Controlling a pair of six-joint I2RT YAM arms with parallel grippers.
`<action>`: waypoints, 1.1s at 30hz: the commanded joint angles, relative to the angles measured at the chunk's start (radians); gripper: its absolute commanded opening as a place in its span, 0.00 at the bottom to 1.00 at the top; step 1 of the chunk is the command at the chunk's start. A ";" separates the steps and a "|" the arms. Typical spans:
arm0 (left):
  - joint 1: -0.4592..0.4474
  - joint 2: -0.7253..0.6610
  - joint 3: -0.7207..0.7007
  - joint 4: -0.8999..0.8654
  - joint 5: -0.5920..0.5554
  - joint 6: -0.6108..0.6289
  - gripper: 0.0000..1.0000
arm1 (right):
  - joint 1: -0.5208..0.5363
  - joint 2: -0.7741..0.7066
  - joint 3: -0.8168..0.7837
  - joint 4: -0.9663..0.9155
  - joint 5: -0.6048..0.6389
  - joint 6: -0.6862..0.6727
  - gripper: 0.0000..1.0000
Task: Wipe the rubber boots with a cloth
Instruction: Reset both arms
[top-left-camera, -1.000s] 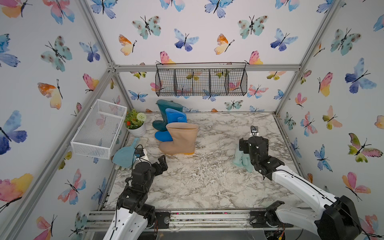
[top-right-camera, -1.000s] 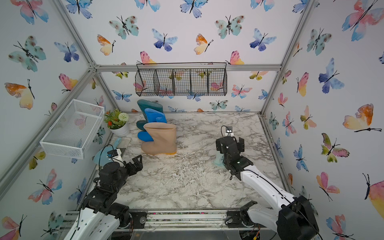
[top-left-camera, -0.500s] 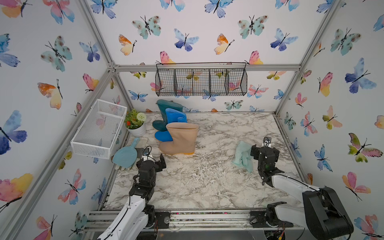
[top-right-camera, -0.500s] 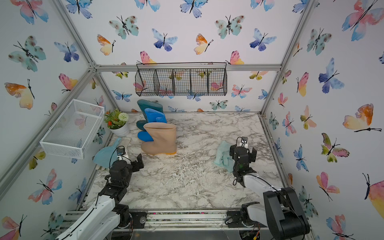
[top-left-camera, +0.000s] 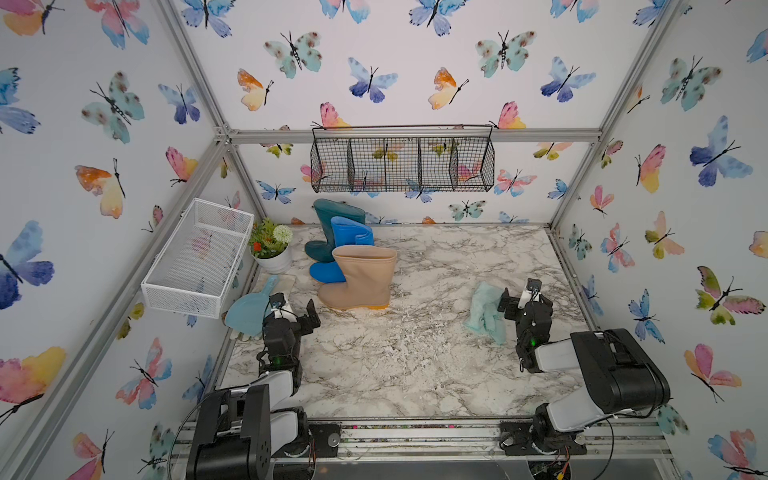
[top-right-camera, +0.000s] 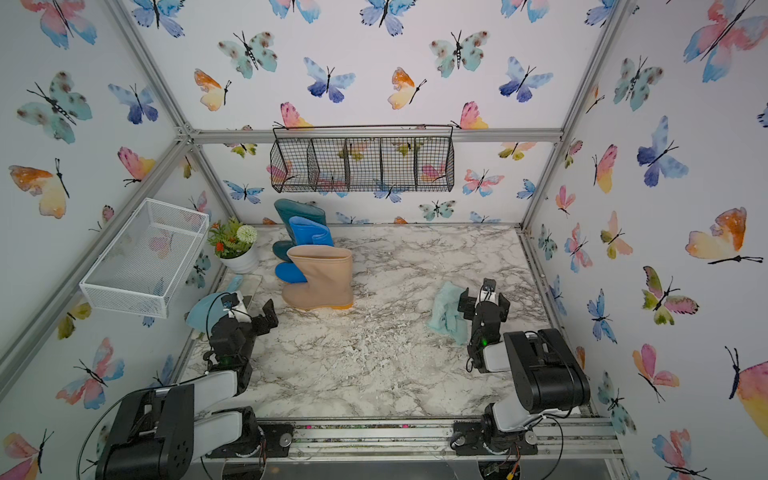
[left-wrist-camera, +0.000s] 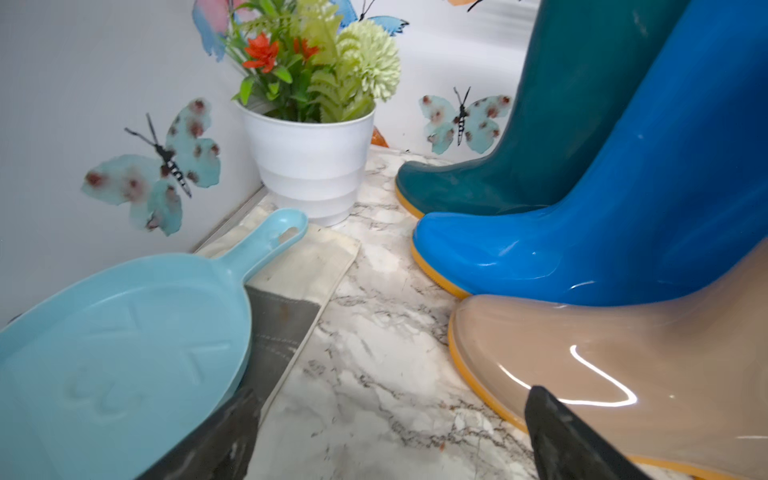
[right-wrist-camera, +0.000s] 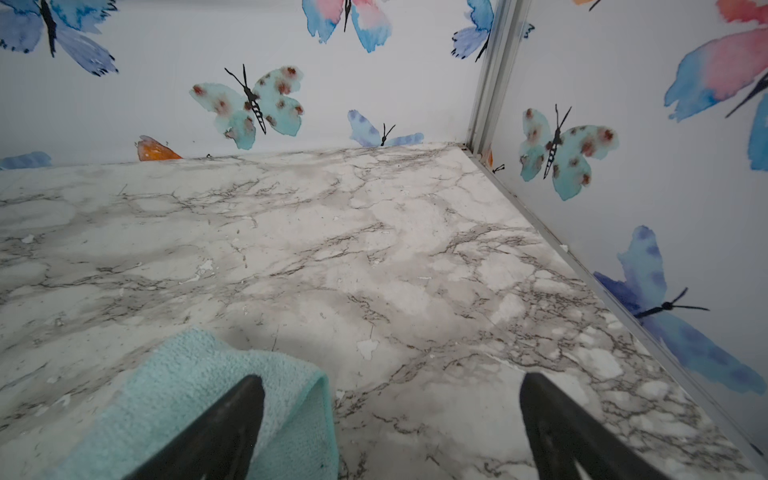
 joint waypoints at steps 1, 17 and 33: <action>0.006 0.024 0.046 0.032 0.114 0.036 0.98 | -0.007 0.015 -0.015 0.076 -0.031 -0.009 0.98; -0.093 0.221 0.004 0.303 -0.020 0.084 0.98 | -0.007 0.004 -0.020 0.067 -0.030 -0.018 0.98; -0.094 0.235 -0.007 0.349 -0.020 0.086 0.98 | -0.007 0.024 -0.004 0.068 -0.056 -0.024 0.98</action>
